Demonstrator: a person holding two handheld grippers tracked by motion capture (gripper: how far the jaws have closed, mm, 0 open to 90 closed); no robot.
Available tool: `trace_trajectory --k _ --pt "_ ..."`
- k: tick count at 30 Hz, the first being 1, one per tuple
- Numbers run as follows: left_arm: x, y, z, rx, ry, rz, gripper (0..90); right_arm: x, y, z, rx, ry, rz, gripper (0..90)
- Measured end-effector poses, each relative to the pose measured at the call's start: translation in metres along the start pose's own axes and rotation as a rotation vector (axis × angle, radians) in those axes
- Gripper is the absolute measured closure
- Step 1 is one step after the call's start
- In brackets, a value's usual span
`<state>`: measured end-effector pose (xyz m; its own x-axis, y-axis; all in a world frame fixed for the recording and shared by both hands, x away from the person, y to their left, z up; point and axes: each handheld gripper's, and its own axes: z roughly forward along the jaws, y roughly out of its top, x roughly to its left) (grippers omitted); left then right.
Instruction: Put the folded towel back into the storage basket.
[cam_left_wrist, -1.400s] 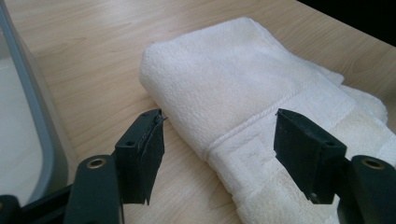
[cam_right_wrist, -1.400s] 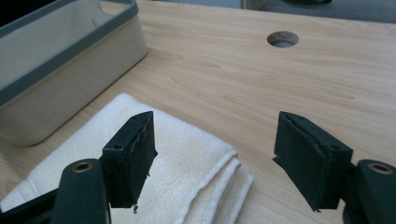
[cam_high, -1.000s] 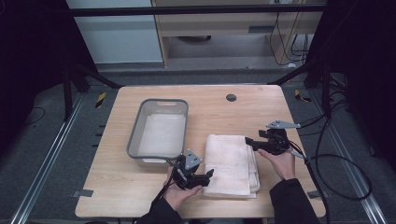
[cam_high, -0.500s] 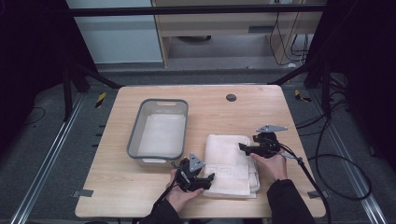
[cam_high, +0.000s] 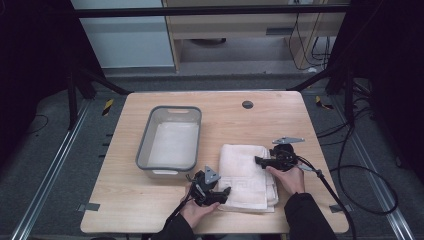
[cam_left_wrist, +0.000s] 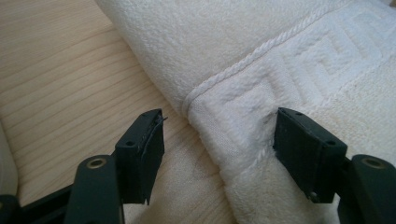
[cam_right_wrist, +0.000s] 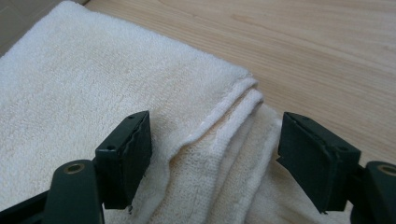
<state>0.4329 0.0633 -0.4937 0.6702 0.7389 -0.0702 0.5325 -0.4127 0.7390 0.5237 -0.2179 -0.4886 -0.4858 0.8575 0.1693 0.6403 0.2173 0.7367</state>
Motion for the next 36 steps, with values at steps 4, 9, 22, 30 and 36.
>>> trace_trajectory --k 4,9,22,30,36 --pt "-0.0012 -0.0006 0.001 0.007 -0.004 -0.009 36.1 0.0004 -0.0014 0.0036 0.018 0.002 0.019 27.0" --pt "-0.0025 -0.0005 0.0017 0.011 -0.011 -0.004 39.6 0.0009 -0.0029 0.0066 0.024 0.005 0.025 27.4" --pt "-0.001 -0.0003 0.0037 0.021 -0.053 -0.024 48.9 -0.0004 -0.0055 0.0084 0.046 0.077 0.123 42.4" --pt "-0.0017 -0.0016 0.003 0.015 -0.081 -0.04 58.0 -0.0006 -0.0041 0.0072 0.057 0.126 0.154 57.8" --pt "-0.0029 -0.0019 0.0023 0.009 -0.086 -0.042 64.6 -0.0004 -0.0029 0.0059 0.051 0.141 0.162 63.7"
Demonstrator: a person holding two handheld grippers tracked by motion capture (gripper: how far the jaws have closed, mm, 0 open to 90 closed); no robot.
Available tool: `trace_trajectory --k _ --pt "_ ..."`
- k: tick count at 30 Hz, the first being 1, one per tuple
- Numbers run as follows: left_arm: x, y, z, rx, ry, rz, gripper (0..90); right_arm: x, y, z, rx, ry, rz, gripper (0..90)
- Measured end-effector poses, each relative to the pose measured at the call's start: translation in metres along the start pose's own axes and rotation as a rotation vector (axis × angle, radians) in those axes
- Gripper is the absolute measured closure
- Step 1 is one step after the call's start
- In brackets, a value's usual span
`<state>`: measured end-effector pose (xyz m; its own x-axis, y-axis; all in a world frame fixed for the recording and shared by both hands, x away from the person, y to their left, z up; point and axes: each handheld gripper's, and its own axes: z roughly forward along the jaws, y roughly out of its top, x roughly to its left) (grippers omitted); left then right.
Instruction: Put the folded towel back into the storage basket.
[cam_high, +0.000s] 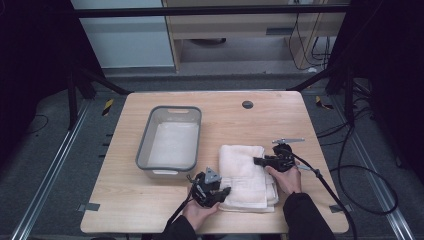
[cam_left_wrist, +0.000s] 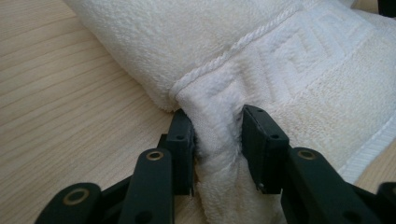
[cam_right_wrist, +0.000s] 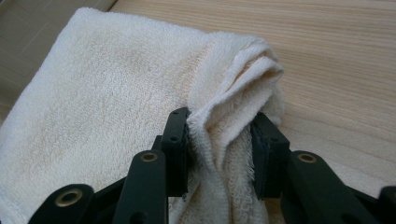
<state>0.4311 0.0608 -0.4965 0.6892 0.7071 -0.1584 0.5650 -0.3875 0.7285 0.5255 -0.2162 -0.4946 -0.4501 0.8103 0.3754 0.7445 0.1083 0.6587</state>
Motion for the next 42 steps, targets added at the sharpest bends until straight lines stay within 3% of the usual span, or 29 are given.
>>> trace_trajectory --k 6,17,27,32,42 --pt "-0.001 0.0 -0.001 -0.006 -0.001 -0.008 71.5 0.003 0.001 -0.001 -0.003 -0.005 -0.004 65.6" --pt "0.002 0.001 -0.007 -0.03 -0.03 -0.032 75.2 0.008 0.005 -0.011 -0.037 -0.003 -0.035 66.6" --pt "0.001 0.006 -0.018 -0.058 -0.042 -0.01 75.4 0.016 0.009 -0.028 -0.09 0.008 -0.055 66.7" --pt "0.0 0.013 -0.03 -0.095 -0.053 -0.008 75.5 0.023 0.015 -0.043 -0.142 0.015 -0.077 66.9" --pt "-0.003 0.022 -0.045 -0.148 -0.06 0.01 75.5 0.033 0.024 -0.059 -0.192 0.017 -0.096 66.9"
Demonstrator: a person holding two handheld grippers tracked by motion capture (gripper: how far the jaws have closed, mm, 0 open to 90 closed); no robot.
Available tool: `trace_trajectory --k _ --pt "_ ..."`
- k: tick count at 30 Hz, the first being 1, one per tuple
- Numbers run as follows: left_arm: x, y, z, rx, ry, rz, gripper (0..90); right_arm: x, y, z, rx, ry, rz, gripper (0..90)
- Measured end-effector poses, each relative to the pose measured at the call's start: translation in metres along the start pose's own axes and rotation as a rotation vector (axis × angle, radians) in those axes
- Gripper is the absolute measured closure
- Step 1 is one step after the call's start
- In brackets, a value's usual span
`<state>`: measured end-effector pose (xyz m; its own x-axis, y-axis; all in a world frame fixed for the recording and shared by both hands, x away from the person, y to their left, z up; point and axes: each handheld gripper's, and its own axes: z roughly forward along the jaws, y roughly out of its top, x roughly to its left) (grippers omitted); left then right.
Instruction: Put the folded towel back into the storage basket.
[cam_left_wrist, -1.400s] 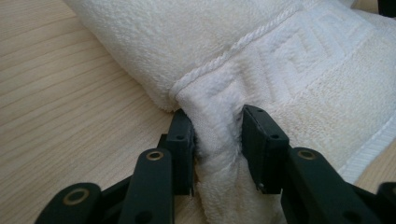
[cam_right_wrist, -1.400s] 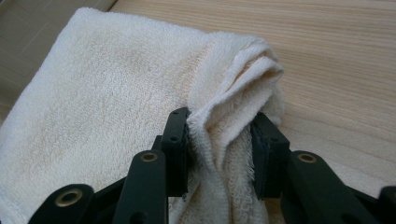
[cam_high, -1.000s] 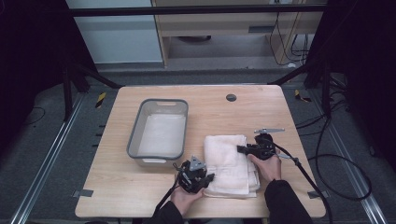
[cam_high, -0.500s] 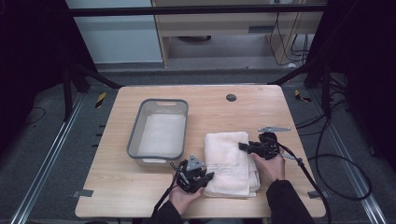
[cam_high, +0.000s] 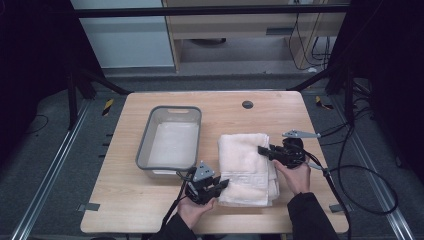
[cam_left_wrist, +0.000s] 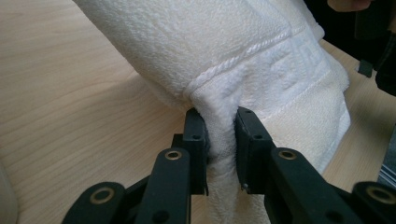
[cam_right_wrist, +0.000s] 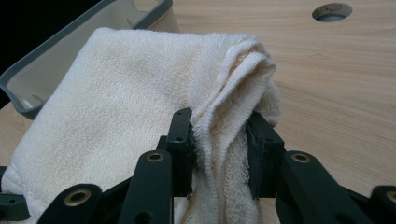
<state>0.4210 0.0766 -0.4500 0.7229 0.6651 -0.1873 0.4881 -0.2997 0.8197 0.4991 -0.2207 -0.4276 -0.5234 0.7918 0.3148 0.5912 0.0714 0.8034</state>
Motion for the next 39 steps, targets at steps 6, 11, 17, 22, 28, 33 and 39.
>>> trace_trajectory --k 6,11,17,22,28,33,39 --pt "-0.001 0.006 -0.008 -0.027 0.0 0.006 75.7 0.006 0.006 -0.007 -0.034 0.0 -0.012 66.9" --pt "-0.003 0.011 -0.014 -0.045 0.008 0.017 75.7 0.009 0.01 -0.011 -0.055 0.002 -0.017 66.9" --pt "-0.004 0.015 -0.019 -0.059 0.016 0.026 75.8 0.012 0.014 -0.015 -0.076 0.006 -0.024 66.9" --pt "-0.003 0.019 -0.023 -0.067 0.019 0.028 75.8 0.015 0.018 -0.016 -0.093 0.007 -0.036 66.9" --pt "-0.001 0.024 -0.027 -0.078 0.021 0.03 75.8 0.018 0.024 -0.017 -0.106 0.005 -0.048 66.9" --pt "0.001 0.028 -0.032 -0.088 0.022 0.034 75.8 0.023 0.031 -0.019 -0.123 0.005 -0.058 66.9" --pt "0.007 0.036 -0.042 -0.11 0.027 0.033 75.8 0.031 0.041 -0.02 -0.149 0.002 -0.07 66.9"
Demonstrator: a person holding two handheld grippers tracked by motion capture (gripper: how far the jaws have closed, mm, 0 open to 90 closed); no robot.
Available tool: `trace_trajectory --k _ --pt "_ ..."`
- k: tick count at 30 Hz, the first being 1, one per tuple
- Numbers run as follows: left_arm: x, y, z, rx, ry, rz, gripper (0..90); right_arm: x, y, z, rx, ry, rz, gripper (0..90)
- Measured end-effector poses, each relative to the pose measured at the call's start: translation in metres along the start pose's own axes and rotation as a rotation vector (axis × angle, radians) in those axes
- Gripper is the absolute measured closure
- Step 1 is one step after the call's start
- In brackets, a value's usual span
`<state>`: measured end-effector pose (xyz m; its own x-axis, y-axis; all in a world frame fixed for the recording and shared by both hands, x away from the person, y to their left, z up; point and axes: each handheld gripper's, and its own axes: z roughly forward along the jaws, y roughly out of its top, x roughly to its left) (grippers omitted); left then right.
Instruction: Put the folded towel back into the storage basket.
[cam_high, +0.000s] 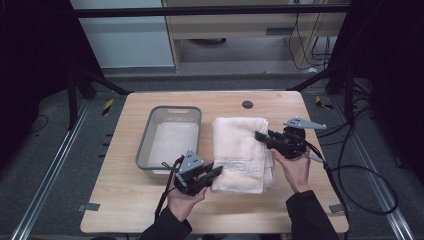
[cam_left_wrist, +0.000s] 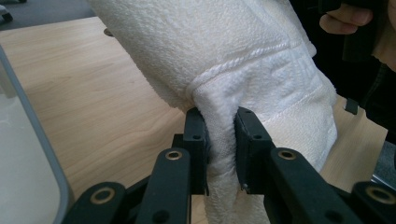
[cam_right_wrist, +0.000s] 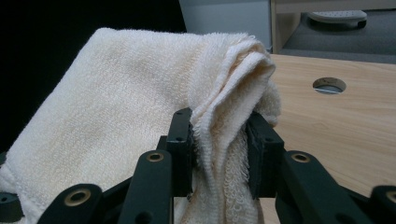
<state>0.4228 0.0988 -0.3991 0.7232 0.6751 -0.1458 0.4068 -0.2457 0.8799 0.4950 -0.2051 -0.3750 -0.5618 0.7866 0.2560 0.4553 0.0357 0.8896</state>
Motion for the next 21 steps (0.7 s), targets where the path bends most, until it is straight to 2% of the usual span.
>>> trace_trajectory --k 12,21 --pt "0.012 0.01 -0.013 -0.032 0.01 -0.006 75.8 0.012 0.017 0.008 -0.029 0.005 -0.016 67.0" --pt "0.019 0.014 -0.024 -0.053 0.038 0.009 75.8 0.022 0.026 0.014 -0.05 0.006 -0.032 66.9"
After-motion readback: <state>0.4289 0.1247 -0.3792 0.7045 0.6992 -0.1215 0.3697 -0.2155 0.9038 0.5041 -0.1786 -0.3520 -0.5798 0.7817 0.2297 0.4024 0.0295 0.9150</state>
